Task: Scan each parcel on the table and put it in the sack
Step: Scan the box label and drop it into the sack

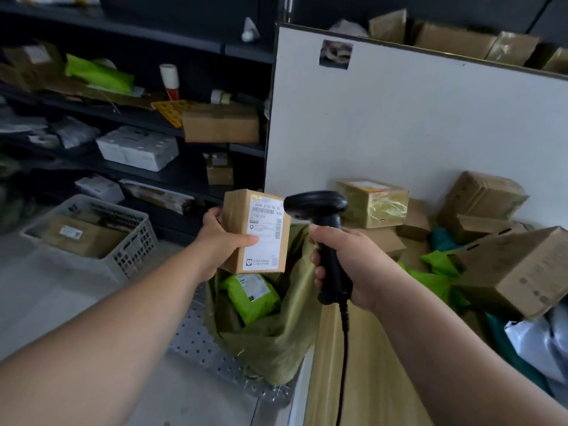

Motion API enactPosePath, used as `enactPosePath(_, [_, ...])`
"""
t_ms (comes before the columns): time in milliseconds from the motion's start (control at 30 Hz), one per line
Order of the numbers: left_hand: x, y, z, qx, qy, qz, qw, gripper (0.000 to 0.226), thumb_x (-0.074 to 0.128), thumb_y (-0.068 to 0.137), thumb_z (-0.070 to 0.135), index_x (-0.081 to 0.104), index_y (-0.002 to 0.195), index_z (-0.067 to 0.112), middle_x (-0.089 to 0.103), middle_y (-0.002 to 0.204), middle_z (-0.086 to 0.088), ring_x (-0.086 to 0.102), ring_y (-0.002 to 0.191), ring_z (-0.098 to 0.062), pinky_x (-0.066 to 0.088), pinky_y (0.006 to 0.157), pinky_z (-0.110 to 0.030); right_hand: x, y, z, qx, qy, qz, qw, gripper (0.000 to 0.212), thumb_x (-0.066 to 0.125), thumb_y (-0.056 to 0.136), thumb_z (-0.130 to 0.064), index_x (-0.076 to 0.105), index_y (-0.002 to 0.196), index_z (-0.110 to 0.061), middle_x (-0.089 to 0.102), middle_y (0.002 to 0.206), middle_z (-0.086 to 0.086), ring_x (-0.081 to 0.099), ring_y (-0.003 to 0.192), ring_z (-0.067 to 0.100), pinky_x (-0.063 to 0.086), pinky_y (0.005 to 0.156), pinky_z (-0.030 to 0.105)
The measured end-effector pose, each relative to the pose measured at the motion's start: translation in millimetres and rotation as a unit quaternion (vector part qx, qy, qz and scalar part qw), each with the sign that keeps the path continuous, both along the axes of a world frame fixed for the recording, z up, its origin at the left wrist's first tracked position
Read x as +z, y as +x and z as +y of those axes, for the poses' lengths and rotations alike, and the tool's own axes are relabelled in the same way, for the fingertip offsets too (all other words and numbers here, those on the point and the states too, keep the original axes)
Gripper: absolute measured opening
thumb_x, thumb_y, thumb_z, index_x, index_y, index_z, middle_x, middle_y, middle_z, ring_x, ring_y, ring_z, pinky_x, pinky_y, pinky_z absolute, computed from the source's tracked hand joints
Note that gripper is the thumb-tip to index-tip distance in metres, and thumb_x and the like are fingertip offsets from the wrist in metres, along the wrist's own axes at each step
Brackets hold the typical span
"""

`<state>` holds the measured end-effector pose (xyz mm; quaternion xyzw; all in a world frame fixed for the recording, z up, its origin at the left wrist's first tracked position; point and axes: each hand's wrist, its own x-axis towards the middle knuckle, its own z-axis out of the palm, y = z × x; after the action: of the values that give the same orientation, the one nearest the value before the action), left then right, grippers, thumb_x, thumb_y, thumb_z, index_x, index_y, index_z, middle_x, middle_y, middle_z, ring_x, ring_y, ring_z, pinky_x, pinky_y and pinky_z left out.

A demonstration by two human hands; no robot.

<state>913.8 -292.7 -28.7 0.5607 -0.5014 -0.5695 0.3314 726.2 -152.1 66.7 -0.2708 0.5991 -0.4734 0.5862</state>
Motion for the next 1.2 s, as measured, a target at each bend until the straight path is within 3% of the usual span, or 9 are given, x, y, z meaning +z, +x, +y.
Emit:
enactPosePath(200, [-19.9,15.7,-19.1,-0.023,0.029,-0.017,0.999,0.096,0.083,0.068,0.016,0.022,0.140,0.032,0.050,0.099,0.015,0.054,0.088,-0.009,0.048,0.063,-0.032,-10.4,15.3,-18.0,-0.003,0.021,0.004,1.000,0.021,0.064,0.094,-0.029,0.055,0.094,-0.010,0.056,0.058,0.002,0.050,0.045,0.016,0.046,0.045,0.028])
enactPosePath(433, [-43.6,19.2,-38.6,-0.032,0.052,-0.028,0.998,0.095,0.083,0.068,0.014,0.022,0.140,0.029,0.052,0.104,0.009,0.056,0.099,-0.018,0.050,0.083,-0.043,-17.4,26.8,-33.6,0.008,0.043,0.006,0.999,0.019,0.061,0.096,-0.027,0.053,0.092,-0.010,0.052,0.059,0.003,0.046,0.046,0.015,0.044,0.046,0.027])
enactPosePath(633, [-63.8,19.2,-51.6,-0.036,0.073,-0.022,0.996,0.096,0.084,0.067,0.014,0.022,0.139,0.030,0.052,0.098,0.014,0.056,0.088,-0.009,0.048,0.069,-0.033,-24.8,29.3,-44.6,-0.002,0.056,0.004,0.998,0.019,0.060,0.096,-0.027,0.053,0.092,-0.010,0.051,0.059,0.003,0.046,0.047,0.015,0.043,0.048,0.029])
enactPosePath(767, [-75.5,17.4,-58.1,-0.039,0.083,-0.029,0.995,0.097,0.084,0.066,0.014,0.022,0.139,0.031,0.052,0.107,0.008,0.057,0.099,-0.019,0.051,0.086,-0.049,-32.1,29.7,-50.1,-0.008,0.065,0.000,0.998,0.020,0.060,0.096,-0.029,0.053,0.092,-0.010,0.051,0.059,0.003,0.046,0.046,0.016,0.044,0.047,0.029])
enactPosePath(833, [-81.9,16.6,-60.3,-0.040,0.086,-0.028,0.995,0.097,0.084,0.066,0.013,0.023,0.139,0.029,0.052,0.115,0.004,0.056,0.101,-0.019,0.050,0.088,-0.049,-36.8,29.7,-52.0,-0.011,0.068,0.003,0.998,0.021,0.061,0.096,-0.029,0.054,0.094,-0.010,0.051,0.059,0.003,0.046,0.046,0.016,0.044,0.047,0.029])
enactPosePath(1000, [-100.8,11.5,-63.5,-0.048,0.102,-0.035,0.993,0.093,0.084,0.067,0.012,0.025,0.137,0.026,0.051,0.109,0.007,0.056,0.099,-0.017,0.051,0.087,-0.051,-56.5,25.7,-54.2,-0.032,0.084,0.032,0.995,0.024,0.063,0.095,-0.031,0.054,0.102,-0.010,0.055,0.061,0.005,0.049,0.049,0.017,0.046,0.049,0.030])
enactPosePath(1133, [-124.1,2.3,-63.1,-0.062,0.107,-0.059,0.991,0.092,0.086,0.066,0.015,0.029,0.137,0.021,0.054,0.109,0.008,0.056,0.089,-0.010,0.052,0.068,-0.038,-81.5,19.8,-51.4,-0.058,0.103,0.042,0.992,0.023,0.064,0.095,-0.030,0.053,0.099,-0.011,0.055,0.060,0.004,0.050,0.047,0.017,0.047,0.047,0.029])
enactPosePath(1200, [-139.5,-3.0,-63.8,-0.073,0.120,-0.065,0.988,0.091,0.086,0.066,0.017,0.031,0.138,0.022,0.056,0.120,0.002,0.058,0.098,-0.017,0.054,0.075,-0.042,-95.3,16.6,-48.5,-0.068,0.107,0.042,0.991,0.023,0.064,0.095,-0.029,0.053,0.100,-0.010,0.056,0.058,0.004,0.051,0.047,0.017,0.047,0.047,0.029])
